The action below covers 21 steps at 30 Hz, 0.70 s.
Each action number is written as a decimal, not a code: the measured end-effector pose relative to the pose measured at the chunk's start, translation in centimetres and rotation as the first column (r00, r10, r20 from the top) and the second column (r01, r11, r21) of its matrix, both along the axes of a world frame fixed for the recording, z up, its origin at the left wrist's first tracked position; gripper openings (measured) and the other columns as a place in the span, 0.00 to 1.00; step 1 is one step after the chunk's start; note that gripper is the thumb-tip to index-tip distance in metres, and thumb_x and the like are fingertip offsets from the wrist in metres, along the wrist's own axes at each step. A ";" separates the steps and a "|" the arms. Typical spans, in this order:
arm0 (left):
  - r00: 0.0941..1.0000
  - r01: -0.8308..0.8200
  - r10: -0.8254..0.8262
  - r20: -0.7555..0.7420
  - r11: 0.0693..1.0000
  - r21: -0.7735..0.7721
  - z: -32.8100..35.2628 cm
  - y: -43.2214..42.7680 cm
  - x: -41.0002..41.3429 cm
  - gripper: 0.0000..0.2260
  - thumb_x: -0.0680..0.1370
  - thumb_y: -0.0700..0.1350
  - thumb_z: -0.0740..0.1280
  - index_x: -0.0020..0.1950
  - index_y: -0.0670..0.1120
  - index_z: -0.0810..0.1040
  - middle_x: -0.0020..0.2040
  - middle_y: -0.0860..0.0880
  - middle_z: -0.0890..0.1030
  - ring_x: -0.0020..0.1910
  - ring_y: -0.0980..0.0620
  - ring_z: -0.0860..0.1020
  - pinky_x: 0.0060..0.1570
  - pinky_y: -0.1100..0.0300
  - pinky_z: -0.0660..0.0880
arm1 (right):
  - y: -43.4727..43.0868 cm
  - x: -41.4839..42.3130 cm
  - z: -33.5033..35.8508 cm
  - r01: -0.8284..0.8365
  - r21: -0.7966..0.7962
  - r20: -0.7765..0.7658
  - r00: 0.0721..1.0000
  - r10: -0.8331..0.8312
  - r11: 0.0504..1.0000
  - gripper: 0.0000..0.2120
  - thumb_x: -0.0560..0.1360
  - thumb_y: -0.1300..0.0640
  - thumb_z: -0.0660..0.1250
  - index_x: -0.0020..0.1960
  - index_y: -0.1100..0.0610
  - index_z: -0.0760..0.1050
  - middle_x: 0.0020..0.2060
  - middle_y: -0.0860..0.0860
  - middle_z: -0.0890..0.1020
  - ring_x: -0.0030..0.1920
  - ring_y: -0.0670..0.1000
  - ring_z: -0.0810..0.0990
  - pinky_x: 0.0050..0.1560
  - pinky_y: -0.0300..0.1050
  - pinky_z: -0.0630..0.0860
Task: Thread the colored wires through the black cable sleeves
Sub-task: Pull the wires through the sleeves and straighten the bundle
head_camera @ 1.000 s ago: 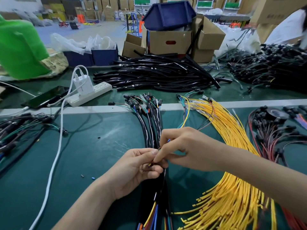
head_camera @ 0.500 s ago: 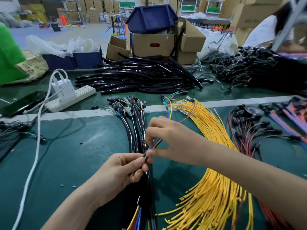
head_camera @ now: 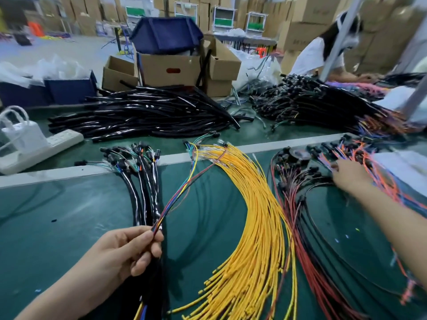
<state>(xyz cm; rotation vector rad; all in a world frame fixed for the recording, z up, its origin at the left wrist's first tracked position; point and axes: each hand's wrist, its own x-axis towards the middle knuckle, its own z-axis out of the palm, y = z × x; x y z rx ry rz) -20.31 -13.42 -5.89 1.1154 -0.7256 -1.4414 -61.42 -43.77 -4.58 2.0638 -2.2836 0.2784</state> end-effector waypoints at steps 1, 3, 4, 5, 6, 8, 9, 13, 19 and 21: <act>1.000 0.000 0.000 -0.001 1.000 0.000 0.0 -0.1 -0.1 0.10 0.71 0.38 0.62 0.37 0.36 0.82 0.31 0.38 0.75 0.19 0.55 0.66 0.18 0.70 0.64 | -0.2 -0.6 -0.1 0.020 0.000 0.016 1.000 -0.020 1.000 0.14 0.75 0.66 0.62 0.58 0.62 0.78 0.56 0.65 0.79 0.56 0.65 0.78 0.56 0.55 0.74; 1.000 0.001 -0.001 0.002 1.000 0.002 0.1 -0.3 -0.2 0.10 0.71 0.38 0.62 0.37 0.36 0.82 0.31 0.39 0.75 0.19 0.56 0.65 0.18 0.71 0.64 | -0.8 -1.0 0.2 0.057 -0.028 0.049 0.997 -0.056 0.998 0.13 0.73 0.67 0.64 0.55 0.62 0.80 0.54 0.65 0.80 0.54 0.65 0.78 0.55 0.54 0.75; 1.000 0.002 -0.002 0.006 1.000 0.003 0.1 -0.3 -0.2 0.10 0.71 0.38 0.62 0.38 0.36 0.82 0.31 0.38 0.74 0.19 0.55 0.65 0.18 0.70 0.64 | -1.2 -0.9 0.4 0.082 -0.037 0.067 0.995 -0.079 0.996 0.12 0.73 0.67 0.64 0.54 0.62 0.80 0.54 0.66 0.80 0.54 0.65 0.78 0.55 0.55 0.75; 1.000 0.004 -0.004 0.009 1.000 0.004 0.2 -0.2 -0.2 0.10 0.71 0.38 0.62 0.38 0.35 0.82 0.31 0.38 0.74 0.19 0.55 0.65 0.18 0.70 0.64 | -1.6 -0.9 0.6 0.110 -0.035 0.088 0.990 -0.107 0.993 0.12 0.73 0.67 0.64 0.54 0.63 0.80 0.54 0.66 0.80 0.54 0.66 0.78 0.56 0.55 0.76; 1.000 0.004 -0.004 0.011 1.000 0.005 0.2 -0.2 -0.2 0.10 0.71 0.38 0.62 0.38 0.35 0.82 0.31 0.38 0.74 0.19 0.55 0.65 0.18 0.70 0.64 | -1.9 -0.7 0.6 0.144 -0.021 0.112 0.984 -0.141 0.989 0.12 0.73 0.66 0.64 0.54 0.64 0.80 0.54 0.67 0.79 0.54 0.66 0.78 0.56 0.56 0.76; 1.000 0.006 -0.006 0.013 1.000 0.006 0.2 -0.1 -0.2 0.10 0.70 0.37 0.62 0.38 0.34 0.81 0.31 0.38 0.74 0.19 0.55 0.65 0.18 0.70 0.64 | -2.3 -0.5 0.7 0.212 0.023 0.169 0.962 -0.213 0.977 0.13 0.72 0.66 0.64 0.55 0.66 0.78 0.55 0.67 0.78 0.55 0.66 0.78 0.57 0.55 0.75; 1.000 0.006 -0.006 0.016 1.000 0.005 0.2 -0.1 -0.2 0.10 0.70 0.37 0.62 0.38 0.34 0.81 0.31 0.37 0.74 0.19 0.55 0.65 0.18 0.70 0.64 | -2.5 -0.5 0.6 0.238 0.031 0.202 0.950 -0.239 0.971 0.13 0.72 0.66 0.64 0.55 0.67 0.77 0.55 0.68 0.78 0.56 0.66 0.78 0.57 0.55 0.75; 1.000 0.007 -0.007 0.022 1.000 0.004 0.2 -0.1 -0.2 0.10 0.70 0.37 0.62 0.37 0.34 0.81 0.30 0.37 0.74 0.18 0.54 0.65 0.17 0.71 0.64 | -2.6 -0.5 0.3 0.307 -0.019 0.347 0.895 -0.281 0.952 0.14 0.76 0.64 0.60 0.59 0.69 0.72 0.59 0.69 0.75 0.59 0.67 0.75 0.59 0.56 0.72; 1.000 0.016 -0.016 0.027 1.000 -0.005 0.1 -0.2 -0.1 0.10 0.70 0.37 0.62 0.37 0.35 0.81 0.30 0.37 0.74 0.19 0.54 0.65 0.17 0.70 0.64 | -1.8 -0.7 1.0 0.280 -0.125 0.444 0.874 -0.198 0.952 0.09 0.77 0.60 0.64 0.54 0.63 0.76 0.54 0.66 0.79 0.55 0.65 0.77 0.55 0.53 0.72; 1.000 0.019 -0.018 0.022 1.000 -0.008 0.1 -0.2 -0.2 0.10 0.70 0.37 0.62 0.37 0.34 0.81 0.30 0.38 0.74 0.19 0.55 0.65 0.17 0.70 0.64 | -1.7 -0.7 1.7 0.270 -0.124 0.389 0.898 -0.204 0.955 0.11 0.76 0.59 0.67 0.52 0.67 0.79 0.52 0.67 0.80 0.55 0.66 0.77 0.55 0.54 0.73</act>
